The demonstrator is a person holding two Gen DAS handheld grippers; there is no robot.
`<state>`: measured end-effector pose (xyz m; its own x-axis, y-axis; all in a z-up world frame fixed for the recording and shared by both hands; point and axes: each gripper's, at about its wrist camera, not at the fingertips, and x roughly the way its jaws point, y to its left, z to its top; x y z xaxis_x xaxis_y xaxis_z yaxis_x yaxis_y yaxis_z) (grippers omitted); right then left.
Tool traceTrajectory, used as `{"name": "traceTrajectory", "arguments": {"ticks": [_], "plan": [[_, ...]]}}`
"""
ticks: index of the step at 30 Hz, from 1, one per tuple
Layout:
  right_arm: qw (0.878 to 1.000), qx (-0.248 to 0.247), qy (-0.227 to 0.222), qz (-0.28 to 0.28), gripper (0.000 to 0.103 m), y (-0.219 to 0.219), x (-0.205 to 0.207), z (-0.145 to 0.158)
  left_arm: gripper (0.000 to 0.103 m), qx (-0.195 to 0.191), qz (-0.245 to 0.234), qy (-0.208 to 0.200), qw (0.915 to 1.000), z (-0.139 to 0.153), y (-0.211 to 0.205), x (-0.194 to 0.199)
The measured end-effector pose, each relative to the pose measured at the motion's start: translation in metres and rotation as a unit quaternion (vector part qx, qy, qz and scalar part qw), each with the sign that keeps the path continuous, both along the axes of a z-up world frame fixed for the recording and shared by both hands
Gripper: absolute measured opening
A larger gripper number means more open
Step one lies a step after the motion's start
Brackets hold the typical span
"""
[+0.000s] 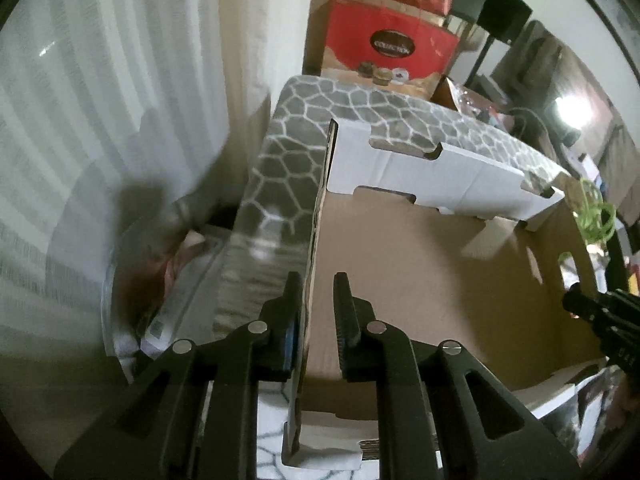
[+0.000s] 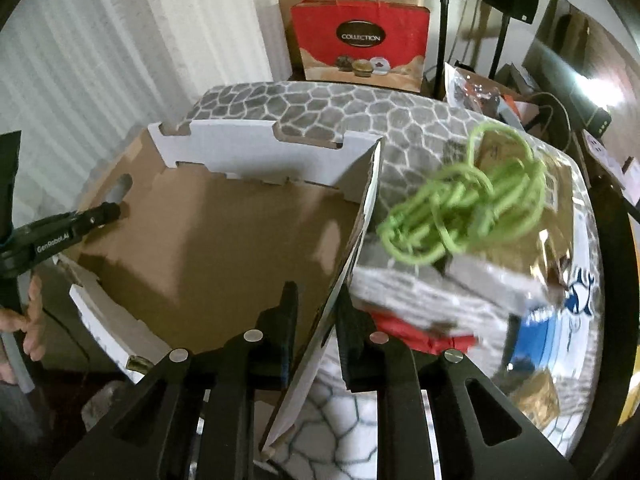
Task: Organize objects
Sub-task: 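Close the right tool on the lime-green rope while the left tool holds the box wall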
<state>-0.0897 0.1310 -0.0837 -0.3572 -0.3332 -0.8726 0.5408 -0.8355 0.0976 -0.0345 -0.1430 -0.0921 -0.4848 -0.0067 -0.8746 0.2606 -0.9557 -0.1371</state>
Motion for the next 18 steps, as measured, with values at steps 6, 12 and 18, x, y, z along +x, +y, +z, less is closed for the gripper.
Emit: {"name": "traceTrajectory", "arguments": {"ticks": [6, 12, 18], "plan": [[1.000, -0.015, -0.014, -0.014, 0.018, 0.016, 0.006, -0.004, 0.018, -0.021, -0.007, -0.004, 0.9997, -0.007, 0.018, 0.006], [0.998, -0.047, -0.035, -0.004, 0.024, 0.027, 0.011, -0.001, 0.018, 0.007, 0.000, -0.011, 0.9999, -0.012, 0.011, 0.009], [0.996, -0.083, -0.018, -0.031, 0.029, 0.058, 0.010, 0.025, 0.028, 0.012, 0.005, -0.011, 0.9999, -0.015, 0.012, 0.007]]}}
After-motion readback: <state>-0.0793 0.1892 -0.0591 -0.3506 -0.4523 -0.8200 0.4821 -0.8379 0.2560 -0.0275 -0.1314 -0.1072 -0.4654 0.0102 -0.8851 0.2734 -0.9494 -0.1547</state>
